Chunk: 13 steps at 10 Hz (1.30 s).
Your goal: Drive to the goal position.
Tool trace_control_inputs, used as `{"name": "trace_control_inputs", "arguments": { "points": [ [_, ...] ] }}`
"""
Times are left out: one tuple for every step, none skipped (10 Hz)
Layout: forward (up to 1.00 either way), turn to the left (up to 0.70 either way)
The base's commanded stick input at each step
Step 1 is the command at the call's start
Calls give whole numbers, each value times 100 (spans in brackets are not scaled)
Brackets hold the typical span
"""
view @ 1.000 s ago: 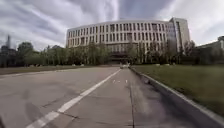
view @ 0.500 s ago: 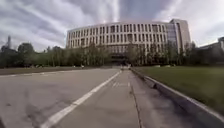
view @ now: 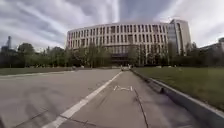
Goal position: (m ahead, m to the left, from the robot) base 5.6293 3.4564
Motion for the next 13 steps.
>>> {"name": "trace_control_inputs", "arguments": {
  "points": [
    [85,0],
    [85,0],
    [85,0],
    [85,0],
    [85,0],
    [85,0],
    [85,0],
    [85,0],
    [85,0],
    [85,-14],
    [85,-34],
    [85,-34],
    [85,-32]
  ]
}}
